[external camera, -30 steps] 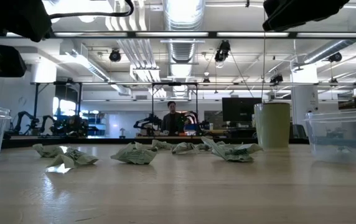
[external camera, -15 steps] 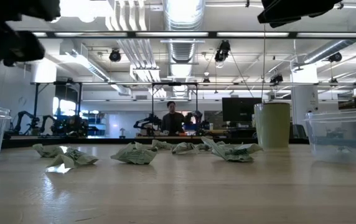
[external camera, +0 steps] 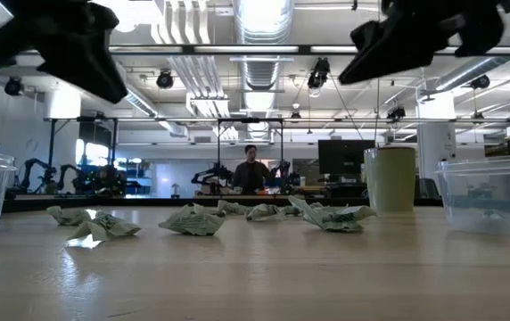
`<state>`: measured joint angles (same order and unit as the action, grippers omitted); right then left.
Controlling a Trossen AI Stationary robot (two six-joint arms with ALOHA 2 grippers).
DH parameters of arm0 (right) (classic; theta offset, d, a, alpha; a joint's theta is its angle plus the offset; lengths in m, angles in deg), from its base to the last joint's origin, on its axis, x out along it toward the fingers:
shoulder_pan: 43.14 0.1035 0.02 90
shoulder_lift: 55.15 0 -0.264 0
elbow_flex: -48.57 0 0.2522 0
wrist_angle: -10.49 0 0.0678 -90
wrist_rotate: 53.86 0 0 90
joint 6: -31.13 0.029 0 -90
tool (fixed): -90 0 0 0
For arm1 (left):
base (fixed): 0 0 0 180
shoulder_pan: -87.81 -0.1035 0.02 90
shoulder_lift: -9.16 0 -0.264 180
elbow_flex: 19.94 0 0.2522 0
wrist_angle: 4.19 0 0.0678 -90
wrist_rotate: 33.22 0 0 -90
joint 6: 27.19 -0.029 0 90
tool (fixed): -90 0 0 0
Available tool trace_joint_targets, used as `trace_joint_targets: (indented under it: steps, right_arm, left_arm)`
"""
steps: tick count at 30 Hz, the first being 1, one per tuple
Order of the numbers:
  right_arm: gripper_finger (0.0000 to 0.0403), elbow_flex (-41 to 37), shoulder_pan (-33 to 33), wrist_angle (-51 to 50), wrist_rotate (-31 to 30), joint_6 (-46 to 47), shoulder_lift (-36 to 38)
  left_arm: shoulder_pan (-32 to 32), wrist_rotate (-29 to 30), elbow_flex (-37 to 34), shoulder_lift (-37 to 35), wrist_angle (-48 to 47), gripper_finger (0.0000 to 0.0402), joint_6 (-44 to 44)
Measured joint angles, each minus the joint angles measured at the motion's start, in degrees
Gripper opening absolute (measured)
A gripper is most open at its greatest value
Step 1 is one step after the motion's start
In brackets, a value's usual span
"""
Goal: Pick and place Stevia / Truvia into bins
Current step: Put the stevia packet into the right transparent container
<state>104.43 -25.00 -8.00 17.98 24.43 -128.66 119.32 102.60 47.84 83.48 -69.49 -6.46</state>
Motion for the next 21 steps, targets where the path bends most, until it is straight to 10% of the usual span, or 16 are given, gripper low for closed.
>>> trace_joint_targets:
  steps: [21]
  right_arm:
    - [0.0052,1.75,-15.77,-3.89,5.51,-1.05,-11.68]
  left_arm:
    - [-0.04,20.30,-5.20,-0.05,0.02,0.0091,-0.17]
